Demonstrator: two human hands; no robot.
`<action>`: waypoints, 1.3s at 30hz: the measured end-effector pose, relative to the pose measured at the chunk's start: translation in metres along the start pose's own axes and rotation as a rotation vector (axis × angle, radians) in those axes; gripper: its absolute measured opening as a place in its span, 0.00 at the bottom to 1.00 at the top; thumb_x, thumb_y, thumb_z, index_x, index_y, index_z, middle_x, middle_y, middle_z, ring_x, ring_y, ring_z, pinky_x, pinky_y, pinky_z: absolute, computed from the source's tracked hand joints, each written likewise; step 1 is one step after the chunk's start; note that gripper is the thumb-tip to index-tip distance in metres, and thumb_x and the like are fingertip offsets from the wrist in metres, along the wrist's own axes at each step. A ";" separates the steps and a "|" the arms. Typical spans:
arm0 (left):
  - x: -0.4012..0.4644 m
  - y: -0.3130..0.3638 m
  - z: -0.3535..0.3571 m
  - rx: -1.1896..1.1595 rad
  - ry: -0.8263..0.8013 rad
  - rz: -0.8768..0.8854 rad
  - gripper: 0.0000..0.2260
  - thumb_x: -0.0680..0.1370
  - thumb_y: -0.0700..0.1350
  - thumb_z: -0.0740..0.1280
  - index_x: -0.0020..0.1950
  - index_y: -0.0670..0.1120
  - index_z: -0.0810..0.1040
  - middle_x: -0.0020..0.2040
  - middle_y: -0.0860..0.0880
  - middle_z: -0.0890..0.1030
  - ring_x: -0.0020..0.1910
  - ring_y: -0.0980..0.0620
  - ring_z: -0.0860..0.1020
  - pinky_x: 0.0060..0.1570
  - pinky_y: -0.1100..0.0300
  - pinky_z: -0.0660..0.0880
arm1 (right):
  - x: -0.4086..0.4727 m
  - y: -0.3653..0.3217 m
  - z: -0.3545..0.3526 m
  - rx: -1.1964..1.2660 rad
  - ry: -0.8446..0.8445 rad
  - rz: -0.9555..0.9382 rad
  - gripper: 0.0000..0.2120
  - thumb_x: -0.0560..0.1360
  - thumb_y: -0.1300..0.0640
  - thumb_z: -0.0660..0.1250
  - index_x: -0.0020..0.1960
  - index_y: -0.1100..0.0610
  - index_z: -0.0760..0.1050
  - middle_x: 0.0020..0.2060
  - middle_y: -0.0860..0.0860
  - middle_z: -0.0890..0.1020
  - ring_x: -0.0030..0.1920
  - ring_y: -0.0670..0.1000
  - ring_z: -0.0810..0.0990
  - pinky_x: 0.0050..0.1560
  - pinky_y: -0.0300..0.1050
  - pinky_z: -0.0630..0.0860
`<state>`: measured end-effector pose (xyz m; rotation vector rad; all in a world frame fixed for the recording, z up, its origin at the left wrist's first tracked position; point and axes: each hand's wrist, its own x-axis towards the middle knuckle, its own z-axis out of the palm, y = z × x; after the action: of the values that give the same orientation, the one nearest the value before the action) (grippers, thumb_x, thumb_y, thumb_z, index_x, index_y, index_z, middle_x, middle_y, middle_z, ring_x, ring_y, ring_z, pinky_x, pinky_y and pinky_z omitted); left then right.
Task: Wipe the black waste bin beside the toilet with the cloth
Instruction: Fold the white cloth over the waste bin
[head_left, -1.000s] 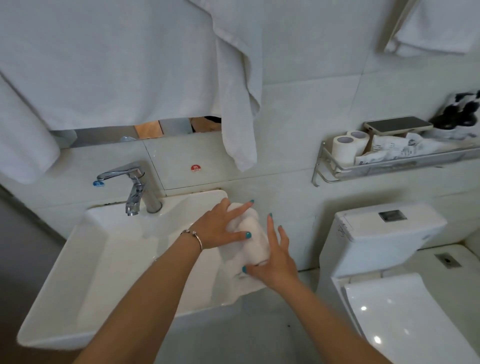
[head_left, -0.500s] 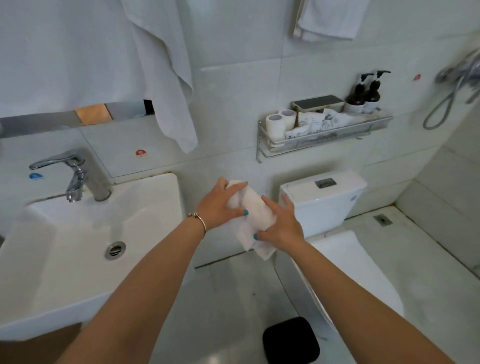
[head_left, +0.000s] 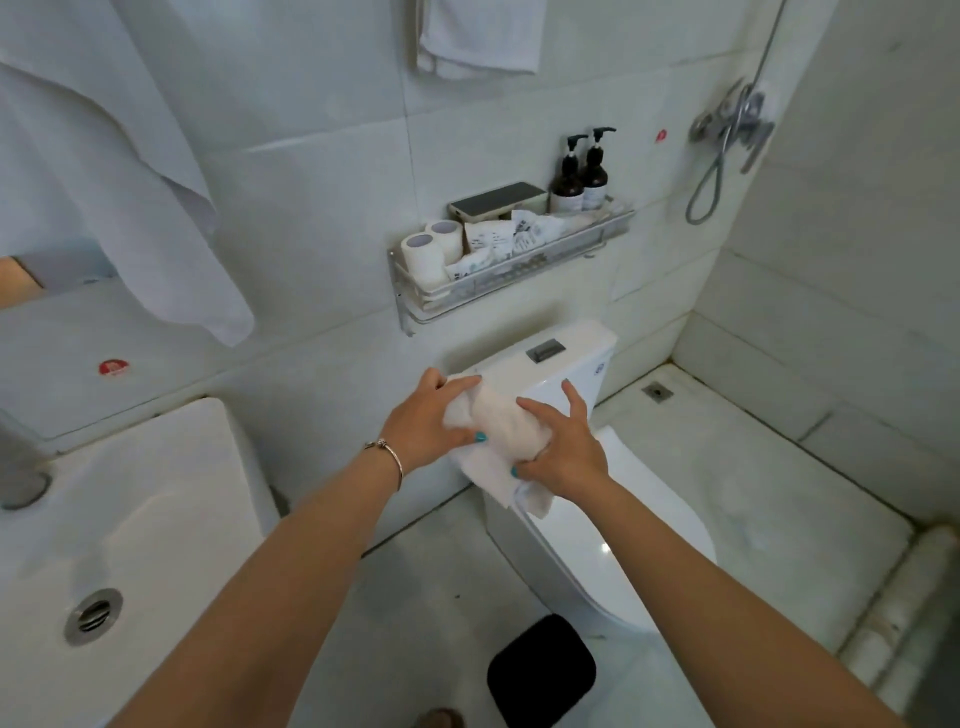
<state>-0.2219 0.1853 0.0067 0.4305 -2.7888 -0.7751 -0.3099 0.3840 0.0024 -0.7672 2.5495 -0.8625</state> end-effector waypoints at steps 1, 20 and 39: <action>0.007 0.000 0.004 -0.008 -0.014 0.018 0.34 0.67 0.57 0.76 0.70 0.60 0.67 0.51 0.53 0.64 0.47 0.52 0.73 0.49 0.56 0.74 | 0.001 0.003 -0.001 0.010 0.018 0.024 0.41 0.61 0.53 0.79 0.67 0.32 0.65 0.76 0.38 0.42 0.57 0.52 0.78 0.43 0.42 0.74; 0.101 0.020 0.067 0.024 -0.362 0.453 0.34 0.72 0.59 0.70 0.75 0.59 0.59 0.49 0.55 0.62 0.44 0.55 0.72 0.42 0.60 0.72 | -0.022 0.024 -0.001 0.053 0.322 0.560 0.43 0.58 0.53 0.81 0.66 0.33 0.66 0.76 0.41 0.41 0.56 0.53 0.79 0.45 0.44 0.75; 0.068 0.109 0.118 0.034 -0.534 0.721 0.35 0.71 0.58 0.70 0.75 0.61 0.58 0.47 0.55 0.63 0.42 0.55 0.71 0.32 0.67 0.64 | -0.117 0.080 0.002 0.031 0.464 0.779 0.50 0.61 0.48 0.80 0.74 0.33 0.54 0.77 0.47 0.41 0.63 0.56 0.75 0.53 0.50 0.76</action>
<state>-0.3427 0.3064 -0.0258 -0.8629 -3.0570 -0.7250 -0.2462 0.5059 -0.0339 0.4986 2.8338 -0.8500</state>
